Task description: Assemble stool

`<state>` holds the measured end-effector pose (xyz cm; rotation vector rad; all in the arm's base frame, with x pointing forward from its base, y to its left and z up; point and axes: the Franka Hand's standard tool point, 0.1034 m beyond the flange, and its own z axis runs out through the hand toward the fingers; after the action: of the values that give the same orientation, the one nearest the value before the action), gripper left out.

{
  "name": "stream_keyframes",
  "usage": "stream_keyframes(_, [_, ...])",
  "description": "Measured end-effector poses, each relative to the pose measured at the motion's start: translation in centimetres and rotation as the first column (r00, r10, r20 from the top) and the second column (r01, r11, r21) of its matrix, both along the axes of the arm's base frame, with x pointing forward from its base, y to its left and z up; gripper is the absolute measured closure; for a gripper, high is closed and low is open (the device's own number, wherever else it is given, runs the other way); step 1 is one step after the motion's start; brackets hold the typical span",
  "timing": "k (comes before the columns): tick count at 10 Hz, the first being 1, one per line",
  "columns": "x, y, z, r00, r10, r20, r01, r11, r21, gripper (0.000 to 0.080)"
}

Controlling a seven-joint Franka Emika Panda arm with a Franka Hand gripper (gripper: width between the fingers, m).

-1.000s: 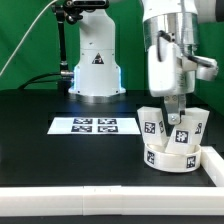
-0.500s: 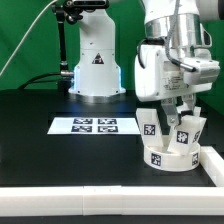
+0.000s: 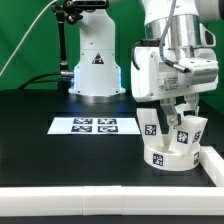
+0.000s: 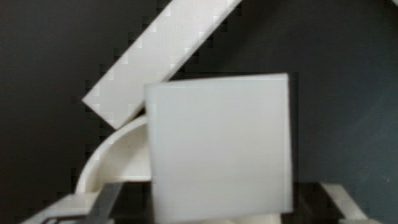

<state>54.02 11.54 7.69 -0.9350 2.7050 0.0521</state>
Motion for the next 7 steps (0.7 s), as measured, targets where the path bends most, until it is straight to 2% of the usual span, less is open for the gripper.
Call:
stream_keyframes(2, [-0.34,0.74,-0.03,1.000,-0.013,0.004,0.013,1.000,0.007,0.0461])
stream_keyframes(4, [-0.39,0.80,-0.04,1.000,-0.006,0.012,0.006,1.000,0.007,0.0461])
stream_keyframes(5, [-0.40,0.82,-0.05,1.000,0.023,0.016,-0.023,1.000,0.000,0.0364])
stream_keyframes(6, [-0.39,0.83,-0.01,0.999,0.031,0.017,-0.031,1.000,-0.002,0.0364])
stream_keyframes(7, [-0.25,0.94,0.47,0.999,0.042,0.018,-0.043,0.999,0.008,0.0207])
